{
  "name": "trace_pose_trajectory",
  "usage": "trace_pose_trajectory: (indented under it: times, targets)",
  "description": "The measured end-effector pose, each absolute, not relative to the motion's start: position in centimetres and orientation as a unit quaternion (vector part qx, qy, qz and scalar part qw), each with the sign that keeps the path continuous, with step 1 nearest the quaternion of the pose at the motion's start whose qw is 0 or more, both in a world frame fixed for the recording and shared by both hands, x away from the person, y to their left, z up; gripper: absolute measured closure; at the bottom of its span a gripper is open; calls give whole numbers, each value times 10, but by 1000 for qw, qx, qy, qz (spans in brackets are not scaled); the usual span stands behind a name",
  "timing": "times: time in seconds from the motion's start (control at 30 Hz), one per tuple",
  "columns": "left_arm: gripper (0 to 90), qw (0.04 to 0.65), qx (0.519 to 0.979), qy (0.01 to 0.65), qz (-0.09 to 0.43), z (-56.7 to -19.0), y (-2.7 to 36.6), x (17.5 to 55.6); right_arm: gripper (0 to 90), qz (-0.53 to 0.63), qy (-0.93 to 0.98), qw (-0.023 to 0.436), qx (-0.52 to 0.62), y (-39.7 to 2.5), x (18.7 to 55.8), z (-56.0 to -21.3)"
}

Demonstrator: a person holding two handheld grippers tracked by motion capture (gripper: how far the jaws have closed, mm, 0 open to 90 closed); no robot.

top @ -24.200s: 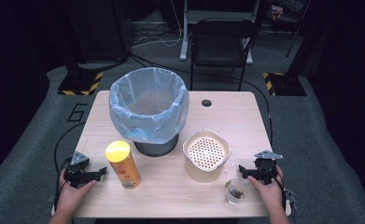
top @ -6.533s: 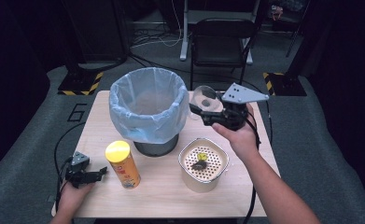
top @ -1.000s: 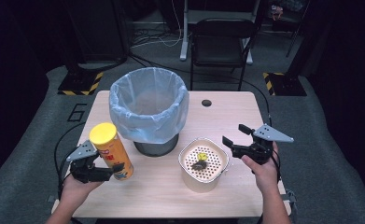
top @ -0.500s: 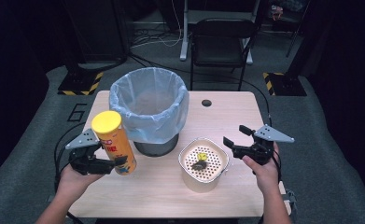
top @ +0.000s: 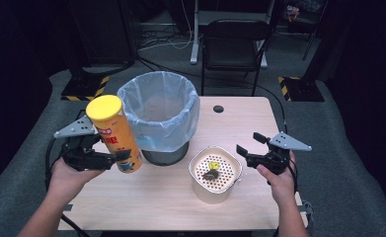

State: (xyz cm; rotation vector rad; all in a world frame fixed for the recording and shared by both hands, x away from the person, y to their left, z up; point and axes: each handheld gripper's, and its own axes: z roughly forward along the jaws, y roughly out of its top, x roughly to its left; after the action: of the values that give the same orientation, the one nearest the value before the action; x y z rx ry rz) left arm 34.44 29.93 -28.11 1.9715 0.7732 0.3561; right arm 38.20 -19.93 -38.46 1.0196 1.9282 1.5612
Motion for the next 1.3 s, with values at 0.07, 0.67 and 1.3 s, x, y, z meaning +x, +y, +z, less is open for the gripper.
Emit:
trace_pose_trajectory:
  times: [0.07, 0.67, 1.3]
  targets:
    - [246, 475, 808, 318, 146, -272, 298, 345, 171, 567, 701, 228, 368, -199, 382, -385]
    - [245, 476, 806, 306, 171, -191, 277, 372, 171, 568, 695, 226, 378, -205, 383, -387]
    - [245, 472, 794, 336, 183, -205, 241, 462, 173, 569, 693, 221, 383, -208, 386, -392]
